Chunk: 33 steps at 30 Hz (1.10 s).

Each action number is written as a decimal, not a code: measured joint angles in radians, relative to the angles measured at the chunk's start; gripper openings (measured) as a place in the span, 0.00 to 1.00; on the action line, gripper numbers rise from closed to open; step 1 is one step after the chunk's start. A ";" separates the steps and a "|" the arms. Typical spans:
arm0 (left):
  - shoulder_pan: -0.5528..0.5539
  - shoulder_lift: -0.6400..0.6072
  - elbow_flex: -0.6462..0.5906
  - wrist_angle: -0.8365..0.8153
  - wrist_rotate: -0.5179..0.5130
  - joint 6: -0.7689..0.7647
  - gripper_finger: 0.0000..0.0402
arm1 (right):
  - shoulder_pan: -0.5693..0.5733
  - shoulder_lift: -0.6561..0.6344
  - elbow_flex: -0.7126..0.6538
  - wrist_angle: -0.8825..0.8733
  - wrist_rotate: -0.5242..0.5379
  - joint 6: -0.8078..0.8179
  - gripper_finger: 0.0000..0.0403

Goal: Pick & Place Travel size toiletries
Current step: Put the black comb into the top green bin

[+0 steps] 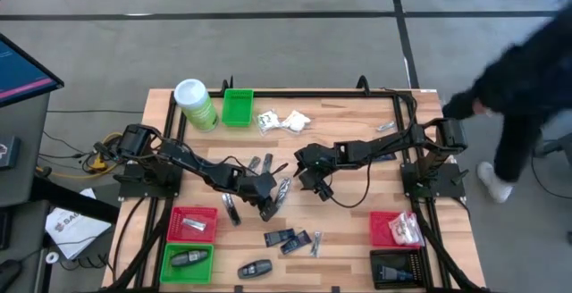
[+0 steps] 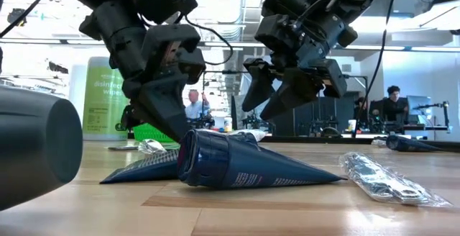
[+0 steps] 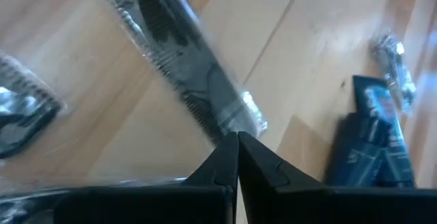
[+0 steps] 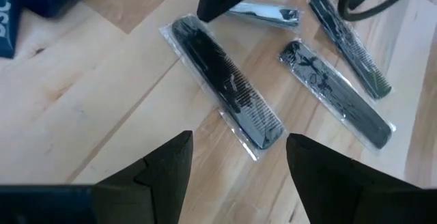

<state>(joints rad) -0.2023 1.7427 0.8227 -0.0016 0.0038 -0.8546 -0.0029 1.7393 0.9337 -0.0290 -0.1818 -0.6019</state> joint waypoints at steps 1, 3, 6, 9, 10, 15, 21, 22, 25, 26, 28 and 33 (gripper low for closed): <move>0.002 0.000 0.000 -0.001 0.001 0.004 0.00 | 0.001 0.000 0.000 0.001 0.000 0.000 0.57; 0.007 0.000 0.001 -0.028 0.002 0.009 0.00 | 0.001 0.000 0.000 0.001 0.000 0.000 0.57; 0.008 0.000 0.000 -0.025 0.004 0.012 0.00 | 0.001 0.000 0.000 0.001 0.000 0.000 0.57; 0.003 0.000 0.001 -0.032 0.015 0.018 0.00 | 0.000 0.000 0.000 0.001 0.000 0.000 0.57; 0.001 0.000 0.001 -0.034 0.018 0.018 0.00 | 0.000 0.000 0.000 0.001 0.000 0.000 0.57; 0.000 0.000 0.038 -0.037 0.026 0.037 0.00 | 0.000 0.000 0.000 0.001 0.000 0.000 0.57; 0.007 0.053 0.096 -0.038 0.030 0.061 0.00 | -0.003 0.000 -0.001 0.011 0.000 0.001 0.57; 0.008 0.066 0.100 -0.027 0.035 0.060 0.00 | -0.005 0.000 -0.001 0.011 0.000 0.001 0.57; 0.009 0.103 0.103 -0.031 0.066 0.053 0.00 | -0.012 0.000 -0.001 0.012 0.000 0.001 0.57; 0.009 0.110 0.108 -0.029 0.075 0.050 0.00 | -0.015 0.000 -0.001 0.011 0.000 0.002 0.56; 0.008 0.104 0.107 -0.039 0.083 0.048 0.00 | -0.020 0.000 -0.001 0.011 0.000 0.004 0.56; 0.008 0.090 0.107 -0.093 0.109 0.093 0.00 | -0.028 0.000 -0.001 0.010 0.000 0.004 0.56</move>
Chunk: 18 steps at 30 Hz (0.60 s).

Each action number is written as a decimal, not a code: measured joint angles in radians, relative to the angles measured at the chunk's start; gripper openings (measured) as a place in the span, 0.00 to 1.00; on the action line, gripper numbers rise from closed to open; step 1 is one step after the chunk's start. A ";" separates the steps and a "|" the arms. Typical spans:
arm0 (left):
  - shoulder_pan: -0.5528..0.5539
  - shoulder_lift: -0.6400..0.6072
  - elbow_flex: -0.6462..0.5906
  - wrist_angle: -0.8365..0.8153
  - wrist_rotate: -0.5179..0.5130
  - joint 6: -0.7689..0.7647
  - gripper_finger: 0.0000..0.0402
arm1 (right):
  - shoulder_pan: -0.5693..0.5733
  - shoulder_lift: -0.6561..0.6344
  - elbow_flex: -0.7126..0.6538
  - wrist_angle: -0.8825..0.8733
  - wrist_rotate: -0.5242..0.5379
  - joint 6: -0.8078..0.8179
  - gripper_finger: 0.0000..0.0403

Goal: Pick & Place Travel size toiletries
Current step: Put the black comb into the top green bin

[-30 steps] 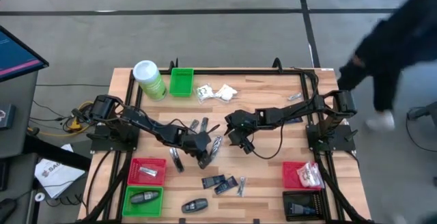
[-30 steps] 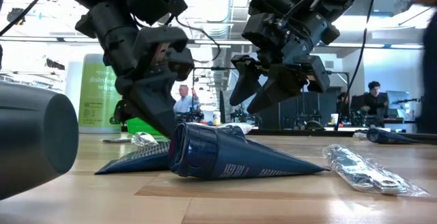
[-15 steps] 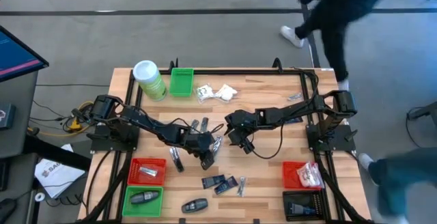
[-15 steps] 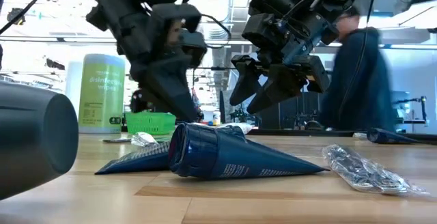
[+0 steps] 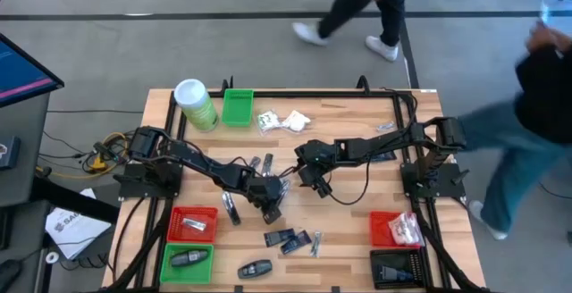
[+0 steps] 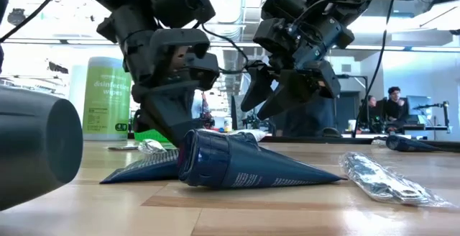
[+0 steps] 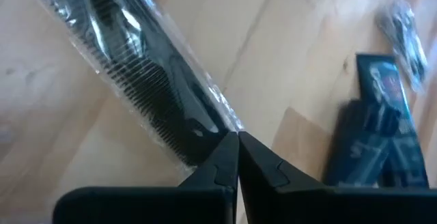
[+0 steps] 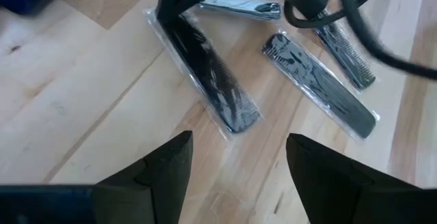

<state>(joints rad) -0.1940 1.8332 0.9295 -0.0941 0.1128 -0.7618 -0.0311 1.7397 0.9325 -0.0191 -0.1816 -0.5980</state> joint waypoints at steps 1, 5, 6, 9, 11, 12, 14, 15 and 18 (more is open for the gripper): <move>0.000 0.000 0.001 -0.014 0.022 0.019 0.00 | 0.000 0.000 0.000 0.000 0.000 0.001 0.56; -0.005 -0.001 0.002 -0.049 0.099 0.113 0.00 | 0.000 0.000 0.000 0.002 0.000 0.035 0.56; -0.005 -0.007 0.001 -0.054 0.108 0.134 0.00 | 0.000 0.000 0.000 0.002 0.000 0.045 0.56; -0.005 -0.028 0.012 -0.109 0.092 0.162 0.00 | 0.001 0.000 0.000 0.001 0.000 0.070 0.56; -0.009 -0.063 0.023 -0.151 0.050 0.179 0.00 | 0.002 0.000 0.000 0.002 0.000 0.085 0.56; -0.009 -0.082 0.028 -0.142 0.027 0.182 0.00 | 0.003 0.000 0.000 0.002 0.000 0.092 0.56; -0.009 -0.111 0.028 -0.162 -0.014 0.183 0.00 | 0.005 0.000 0.000 0.004 -0.001 0.104 0.56; -0.008 -0.124 0.027 -0.173 -0.035 0.182 0.00 | 0.005 0.000 0.000 0.006 0.000 0.106 0.56; 0.004 -0.134 0.027 -0.170 -0.061 0.166 0.00 | 0.010 0.000 0.000 0.006 0.000 0.124 0.56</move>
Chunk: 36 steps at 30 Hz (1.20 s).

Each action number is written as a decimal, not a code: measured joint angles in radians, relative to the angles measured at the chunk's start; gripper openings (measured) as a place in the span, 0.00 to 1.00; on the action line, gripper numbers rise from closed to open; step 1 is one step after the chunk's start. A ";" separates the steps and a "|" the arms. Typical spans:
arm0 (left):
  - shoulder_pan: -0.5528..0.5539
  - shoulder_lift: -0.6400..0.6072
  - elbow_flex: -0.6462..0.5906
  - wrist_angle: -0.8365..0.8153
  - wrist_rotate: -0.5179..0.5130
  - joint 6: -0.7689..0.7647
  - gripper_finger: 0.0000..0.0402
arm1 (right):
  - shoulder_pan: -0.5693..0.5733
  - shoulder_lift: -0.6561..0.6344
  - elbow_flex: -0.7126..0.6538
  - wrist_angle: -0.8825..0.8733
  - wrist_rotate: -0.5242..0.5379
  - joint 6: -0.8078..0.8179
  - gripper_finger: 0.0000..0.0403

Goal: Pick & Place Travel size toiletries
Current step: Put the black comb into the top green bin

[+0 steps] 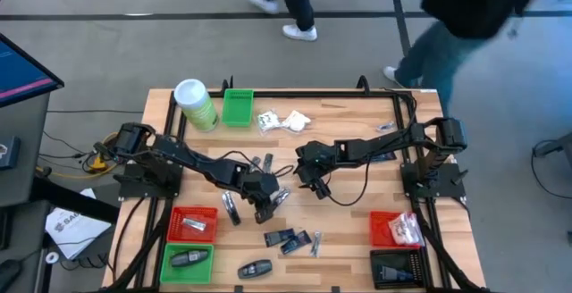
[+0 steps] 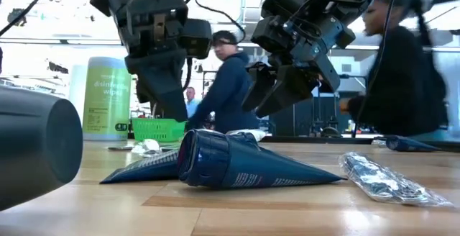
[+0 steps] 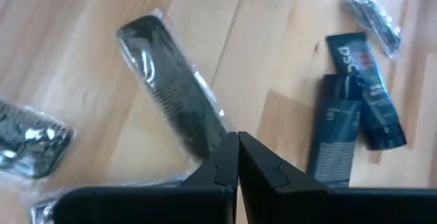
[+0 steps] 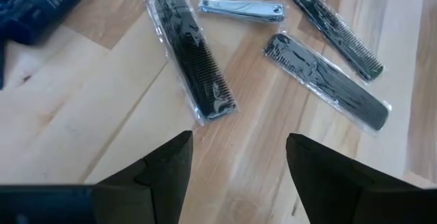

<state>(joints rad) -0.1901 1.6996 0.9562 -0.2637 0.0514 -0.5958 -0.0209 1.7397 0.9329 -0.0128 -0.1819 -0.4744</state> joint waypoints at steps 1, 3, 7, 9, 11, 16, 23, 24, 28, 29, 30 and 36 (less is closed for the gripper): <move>0.003 0.004 0.000 -0.010 0.008 -0.015 0.00 | 0.001 0.000 0.000 0.000 0.000 0.013 0.56; 0.008 0.022 0.002 -0.001 0.029 -0.034 0.00 | 0.002 0.000 0.000 -0.002 0.000 0.036 0.56; 0.000 0.070 0.003 0.001 0.049 -0.060 0.00 | 0.002 0.000 0.000 -0.005 0.000 0.057 0.56; 0.000 0.094 0.004 0.012 0.075 -0.064 0.00 | 0.002 0.000 0.000 -0.008 0.000 0.057 0.56; 0.000 0.117 0.005 0.021 0.097 -0.058 0.00 | 0.002 0.000 0.000 -0.010 0.000 0.057 0.56; 0.015 0.152 0.030 0.014 0.104 0.039 0.00 | 0.002 0.000 0.000 -0.020 0.000 0.057 0.56; 0.081 0.167 0.091 -0.068 0.085 0.249 0.00 | 0.002 0.000 0.000 -0.034 0.000 0.057 0.56; 0.091 0.168 0.097 -0.085 0.081 0.277 0.00 | 0.002 0.000 0.000 -0.035 0.000 0.057 0.56; 0.122 0.168 0.115 -0.140 0.080 0.386 0.00 | 0.002 0.000 0.000 -0.036 0.000 0.057 0.56; 0.126 0.169 0.121 -0.151 0.077 0.404 0.00 | 0.002 0.000 0.000 -0.036 0.000 0.057 0.56; 0.126 0.170 0.132 -0.168 0.072 0.414 0.00 | 0.002 0.000 0.000 -0.036 0.000 0.057 0.56; 0.097 0.171 0.203 -0.198 0.052 0.423 0.00 | 0.001 0.000 0.000 -0.038 0.000 0.058 0.56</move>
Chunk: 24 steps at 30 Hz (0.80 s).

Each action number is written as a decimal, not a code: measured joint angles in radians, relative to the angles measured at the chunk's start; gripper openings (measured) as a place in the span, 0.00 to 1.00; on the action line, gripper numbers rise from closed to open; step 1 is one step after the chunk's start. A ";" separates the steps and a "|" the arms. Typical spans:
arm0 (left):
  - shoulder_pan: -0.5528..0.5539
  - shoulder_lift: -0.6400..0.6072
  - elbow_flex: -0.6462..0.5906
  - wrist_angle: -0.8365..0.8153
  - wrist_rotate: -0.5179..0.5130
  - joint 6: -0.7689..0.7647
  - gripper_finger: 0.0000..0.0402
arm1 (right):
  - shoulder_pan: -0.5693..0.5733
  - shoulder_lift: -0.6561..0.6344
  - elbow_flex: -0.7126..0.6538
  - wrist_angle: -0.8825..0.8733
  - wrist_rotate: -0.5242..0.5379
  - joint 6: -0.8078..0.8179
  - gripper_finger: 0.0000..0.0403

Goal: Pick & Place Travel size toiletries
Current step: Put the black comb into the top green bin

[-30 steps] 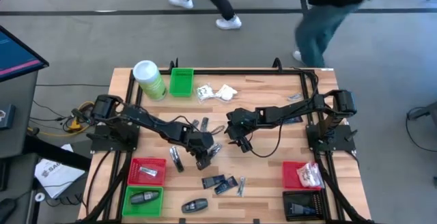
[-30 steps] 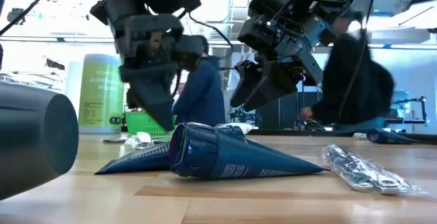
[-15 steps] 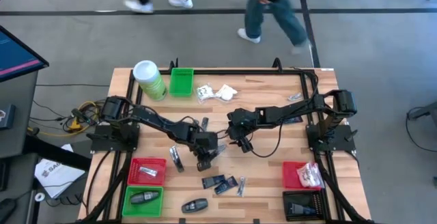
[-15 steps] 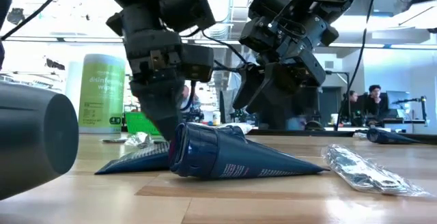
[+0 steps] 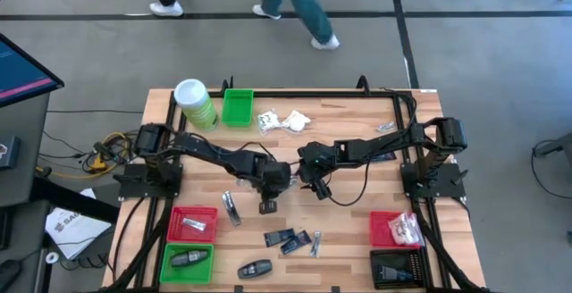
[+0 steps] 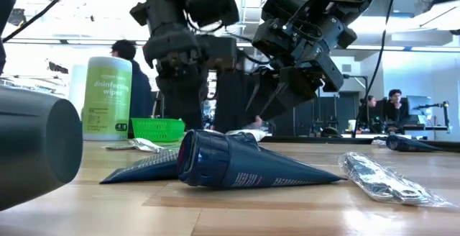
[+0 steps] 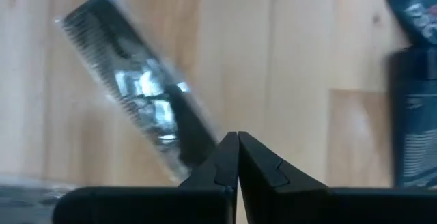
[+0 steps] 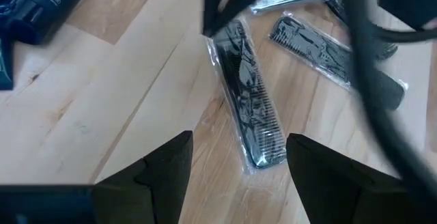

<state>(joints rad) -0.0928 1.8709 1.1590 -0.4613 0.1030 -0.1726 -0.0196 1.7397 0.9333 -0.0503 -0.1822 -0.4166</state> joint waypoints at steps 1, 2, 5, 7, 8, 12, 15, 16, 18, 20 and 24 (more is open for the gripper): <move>-0.008 0.000 0.007 -0.002 -0.009 -0.018 0.00 | 0.000 0.000 0.000 0.000 0.000 0.002 0.56; -0.014 0.000 0.015 -0.001 -0.017 -0.037 0.00 | 0.000 0.000 0.000 0.000 0.000 0.007 0.56; -0.035 -0.001 0.029 0.003 -0.055 -0.118 0.00 | 0.000 0.000 0.000 0.000 0.000 0.025 0.56; -0.051 -0.004 0.031 0.005 -0.091 -0.187 0.00 | 0.000 0.000 0.000 0.000 -0.001 0.026 0.56; -0.062 -0.010 0.031 0.004 -0.118 -0.224 0.00 | 0.000 0.000 0.000 0.000 -0.001 0.026 0.56; -0.109 -0.038 0.032 0.027 -0.207 -0.345 0.00 | 0.000 0.000 0.000 0.001 -0.001 0.026 0.56; -0.136 -0.059 0.033 0.050 -0.263 -0.429 0.00 | 0.000 0.000 0.000 0.002 0.000 0.026 0.56; -0.142 -0.060 0.033 0.072 -0.276 -0.456 0.00 | 0.000 0.000 0.000 0.003 0.000 0.025 0.56; -0.156 -0.060 0.033 0.078 -0.295 -0.524 0.00 | -0.001 0.000 0.000 0.003 0.000 0.015 0.56; -0.172 -0.059 0.022 0.102 -0.312 -0.603 0.00 | -0.001 0.000 0.000 0.003 0.000 -0.011 0.56; -0.206 -0.058 -0.026 0.173 -0.362 -0.715 0.00 | -0.003 0.000 0.000 0.007 0.000 -0.033 0.56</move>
<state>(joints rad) -0.2993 1.8127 1.1335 -0.2885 -0.2591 -0.8873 -0.0223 1.7397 0.9337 -0.0435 -0.1822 -0.4496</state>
